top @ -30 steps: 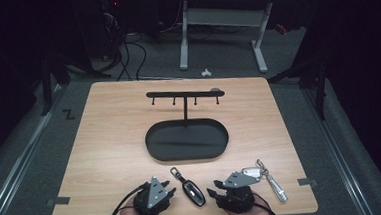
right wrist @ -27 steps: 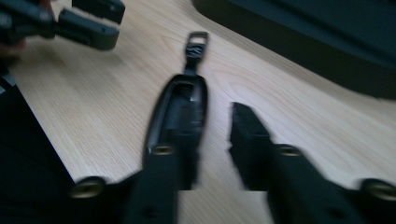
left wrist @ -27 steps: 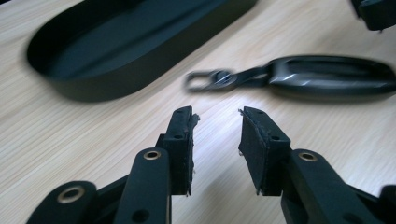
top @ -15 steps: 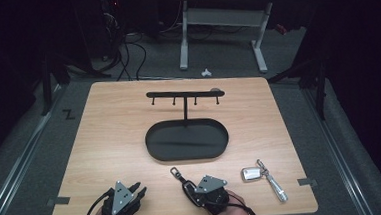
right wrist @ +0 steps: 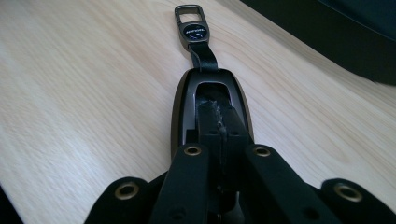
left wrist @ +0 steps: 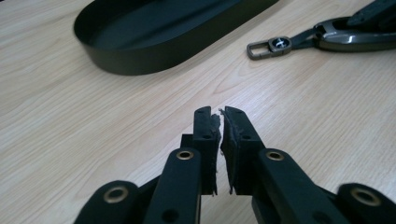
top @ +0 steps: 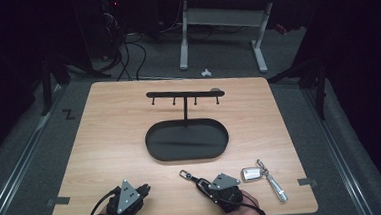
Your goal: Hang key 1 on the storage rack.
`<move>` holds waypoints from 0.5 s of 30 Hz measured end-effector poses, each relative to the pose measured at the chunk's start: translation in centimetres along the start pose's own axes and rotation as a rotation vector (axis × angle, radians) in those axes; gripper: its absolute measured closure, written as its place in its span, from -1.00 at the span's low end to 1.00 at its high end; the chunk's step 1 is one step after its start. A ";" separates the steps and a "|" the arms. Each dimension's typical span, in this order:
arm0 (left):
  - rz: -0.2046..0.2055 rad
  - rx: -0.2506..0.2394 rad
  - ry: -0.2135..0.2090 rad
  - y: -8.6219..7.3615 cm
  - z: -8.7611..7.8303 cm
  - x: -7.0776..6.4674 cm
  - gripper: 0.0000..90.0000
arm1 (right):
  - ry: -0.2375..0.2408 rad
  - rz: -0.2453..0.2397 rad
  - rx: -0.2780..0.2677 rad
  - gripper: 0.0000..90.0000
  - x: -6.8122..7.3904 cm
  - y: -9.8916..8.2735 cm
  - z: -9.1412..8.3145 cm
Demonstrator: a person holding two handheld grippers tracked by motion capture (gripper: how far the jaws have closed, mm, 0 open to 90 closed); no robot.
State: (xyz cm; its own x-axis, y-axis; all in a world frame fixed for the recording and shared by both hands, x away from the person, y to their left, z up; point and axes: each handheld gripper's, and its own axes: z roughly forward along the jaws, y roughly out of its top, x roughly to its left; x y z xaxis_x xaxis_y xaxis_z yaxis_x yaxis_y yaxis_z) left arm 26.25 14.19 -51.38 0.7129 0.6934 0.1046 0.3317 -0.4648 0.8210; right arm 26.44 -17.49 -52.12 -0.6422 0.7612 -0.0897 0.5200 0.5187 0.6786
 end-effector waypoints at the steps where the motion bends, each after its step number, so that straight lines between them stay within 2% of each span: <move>1: 0.007 -0.001 -0.008 0.1 0.2 -0.1 0.84 | 0.000 0.000 0.000 1.00 0.0 0.0 0.0; 2: 0.015 -0.004 -0.013 0.3 0.3 -0.2 0.82 | -0.024 0.022 0.005 1.00 -0.6 -0.5 -0.4; 4: 0.024 -0.012 -0.027 0.7 0.7 -0.4 0.81 | -0.041 0.035 0.008 1.00 -1.0 -0.8 -0.7; 6: 0.030 -0.020 -0.044 1.1 1.1 -0.4 0.80 | -0.077 0.078 0.013 1.00 -2.3 -1.8 -1.6; 7: 0.030 -0.020 -0.044 1.1 1.1 -0.4 0.78 | -0.077 0.078 0.013 1.00 -2.3 -1.8 -1.6; 9: 0.034 -0.024 -0.053 1.3 1.5 -0.5 0.77 | -0.102 0.113 0.020 1.00 -3.2 -2.5 -2.2; 10: 0.037 -0.026 -0.056 1.4 1.6 -0.5 0.77 | -0.116 0.148 0.023 1.00 -4.0 -3.2 -2.7; 13: 0.036 -0.034 -0.063 1.7 2.0 -0.5 0.75 | -0.128 0.174 0.023 1.00 -4.7 -3.7 -3.1; 14: 0.038 -0.034 -0.070 1.8 2.1 -0.5 0.71 | -0.113 0.205 0.012 1.00 -5.0 -3.9 -3.5; 15: 0.038 -0.034 -0.070 1.8 2.1 -0.5 0.67 | -0.113 0.205 0.012 1.00 -5.0 -3.9 -3.5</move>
State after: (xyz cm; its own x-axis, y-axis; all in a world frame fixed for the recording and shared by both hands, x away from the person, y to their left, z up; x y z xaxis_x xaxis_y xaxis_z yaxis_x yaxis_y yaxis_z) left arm 27.79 11.87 -51.15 0.7665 0.6349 0.0969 0.2838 -0.4702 0.8357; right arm 25.64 -24.71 -51.77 -0.4558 0.8895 -0.0322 0.6403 0.3528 0.6823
